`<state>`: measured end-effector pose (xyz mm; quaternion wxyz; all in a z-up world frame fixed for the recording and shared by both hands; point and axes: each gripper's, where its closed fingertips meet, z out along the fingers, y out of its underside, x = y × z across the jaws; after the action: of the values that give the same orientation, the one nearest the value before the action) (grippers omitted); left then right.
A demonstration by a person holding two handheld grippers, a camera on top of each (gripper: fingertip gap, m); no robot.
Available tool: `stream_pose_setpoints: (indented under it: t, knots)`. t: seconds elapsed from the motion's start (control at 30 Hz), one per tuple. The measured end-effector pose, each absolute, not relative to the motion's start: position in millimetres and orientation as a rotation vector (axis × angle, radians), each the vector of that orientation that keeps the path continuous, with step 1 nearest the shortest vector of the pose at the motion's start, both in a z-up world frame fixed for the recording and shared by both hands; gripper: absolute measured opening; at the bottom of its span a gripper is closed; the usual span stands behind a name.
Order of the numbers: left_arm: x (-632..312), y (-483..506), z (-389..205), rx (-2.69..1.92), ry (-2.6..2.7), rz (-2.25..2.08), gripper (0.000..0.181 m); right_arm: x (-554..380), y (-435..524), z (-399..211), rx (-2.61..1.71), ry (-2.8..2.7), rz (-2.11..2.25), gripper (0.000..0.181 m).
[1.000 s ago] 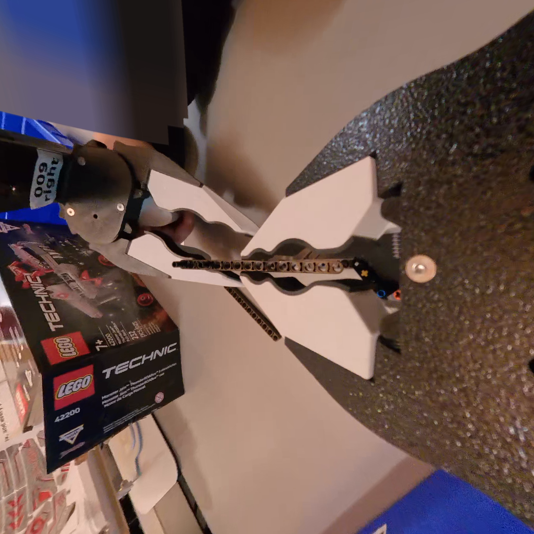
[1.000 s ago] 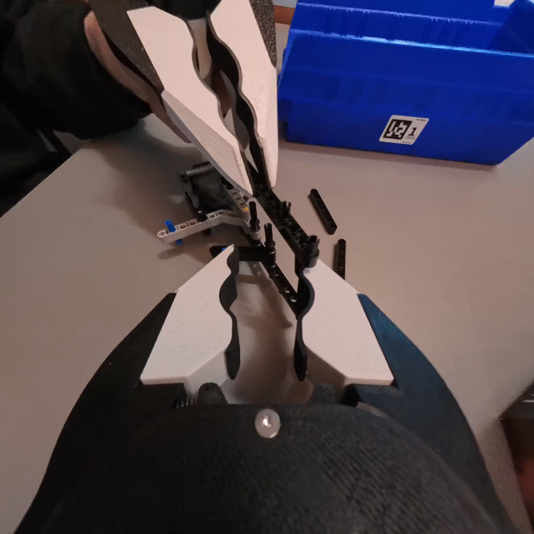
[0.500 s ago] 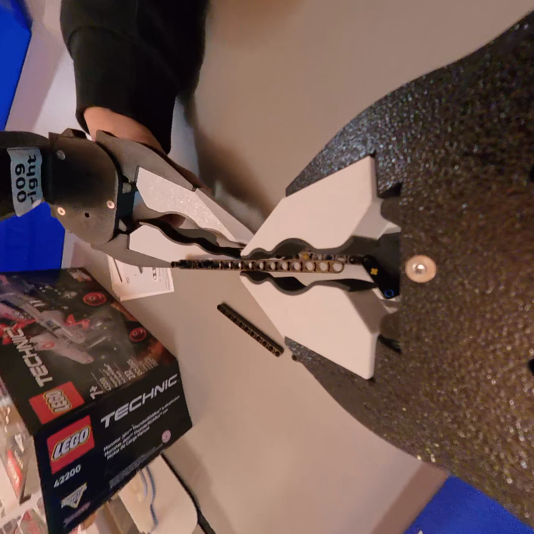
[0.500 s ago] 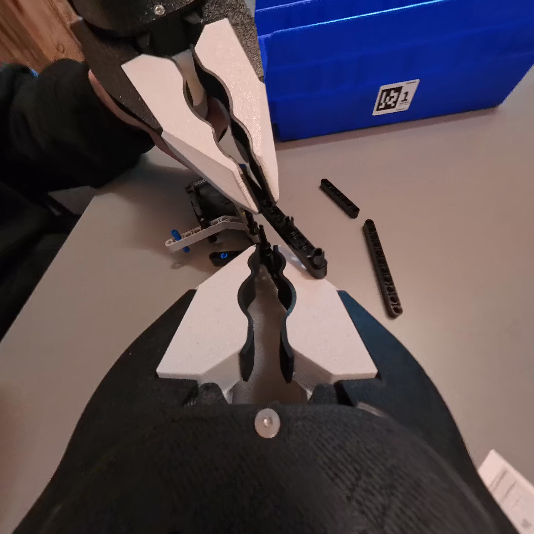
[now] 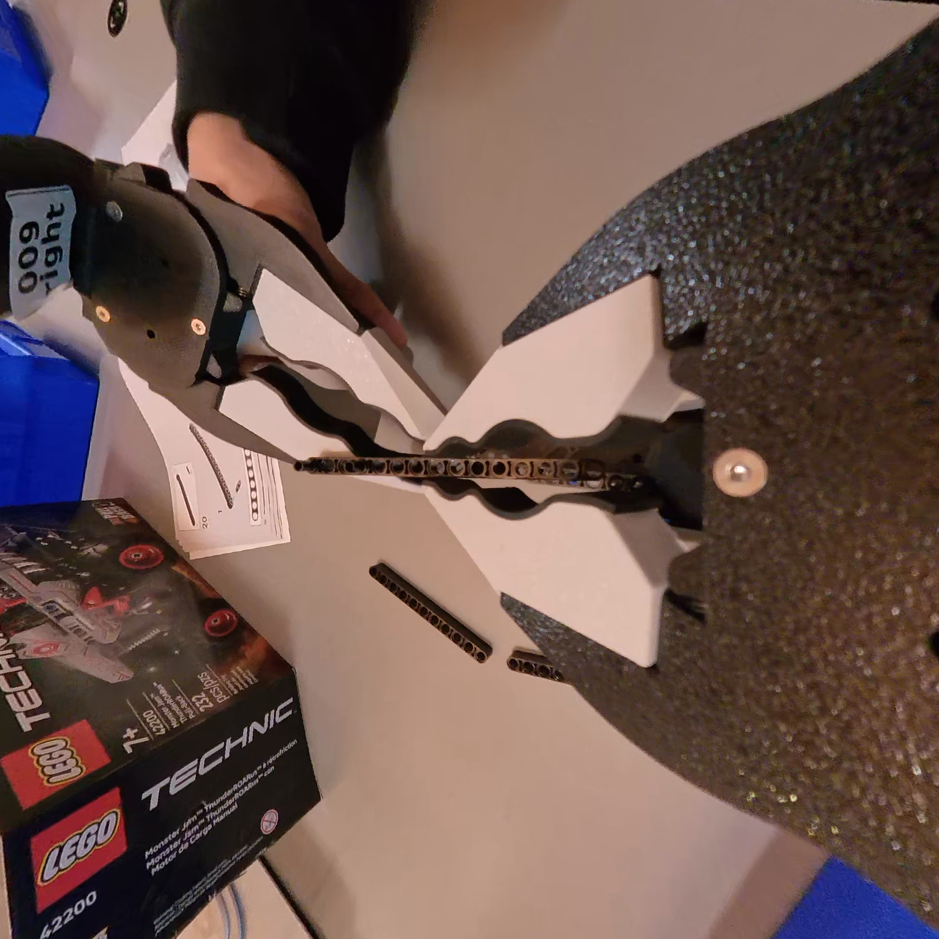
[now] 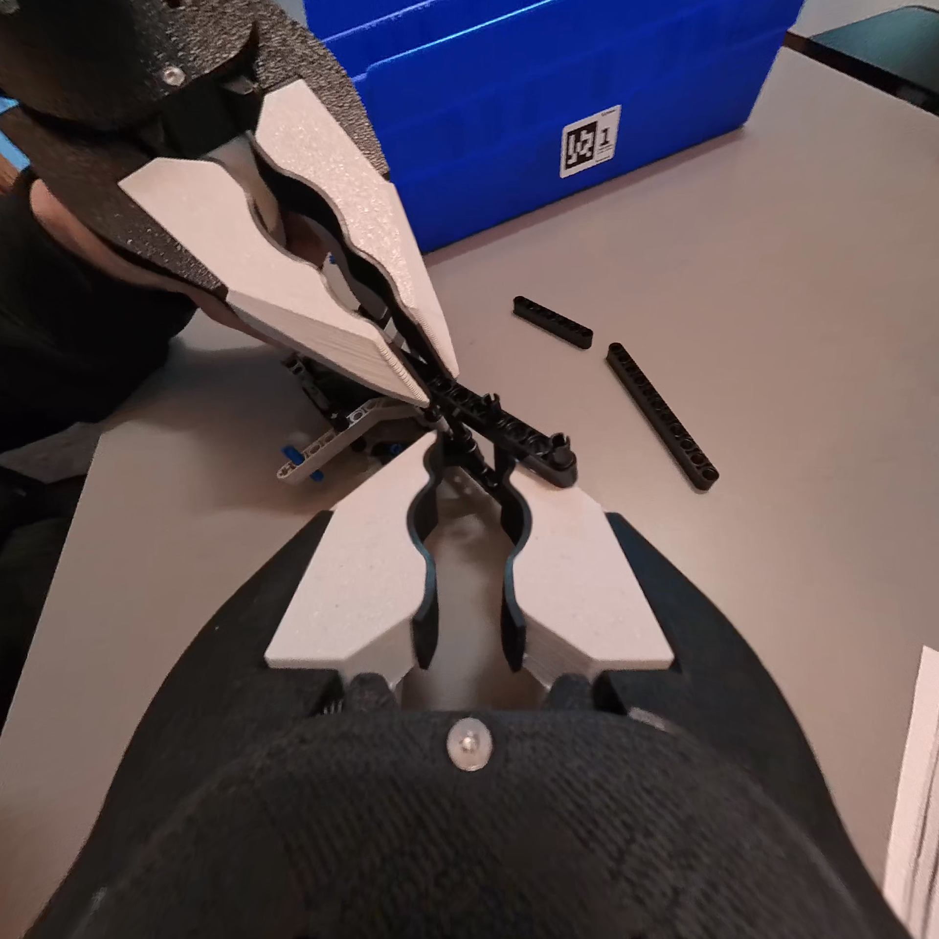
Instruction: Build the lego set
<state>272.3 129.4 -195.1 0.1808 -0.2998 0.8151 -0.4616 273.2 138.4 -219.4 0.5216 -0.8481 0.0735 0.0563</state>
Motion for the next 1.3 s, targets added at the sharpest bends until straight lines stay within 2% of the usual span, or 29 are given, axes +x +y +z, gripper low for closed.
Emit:
stream_pose_setpoints:
  t: [0.13, 0.3, 0.5, 0.7, 1.3]
  knots:
    - [272.4, 130.5, -194.5, -0.846, 2.305, -1.290, 0.005, 275.6, 139.5, -217.4, -2.016, 0.228, 0.054, 0.020]
    - [273.0, 132.2, -194.7, -0.874, 2.293, -1.275, 0.005, 284.5, 138.7, -212.4, -1.952, 0.423, -0.057, 0.013]
    - [276.0, 134.6, -195.0, -0.937, 2.249, -1.279, 0.005, 287.6, 135.8, -209.9, -1.917, 0.563, -0.253, 0.020]
    - [276.3, 135.7, -195.1, -0.968, 2.232, -1.309, 0.005, 284.7, 140.5, -213.1, -1.970, 0.515, -0.413, 0.008]
    - [271.7, 134.0, -201.8, -0.932, 2.284, -1.096, 0.005, 286.7, 142.5, -224.3, -2.038, 0.540, -0.395, 0.004]
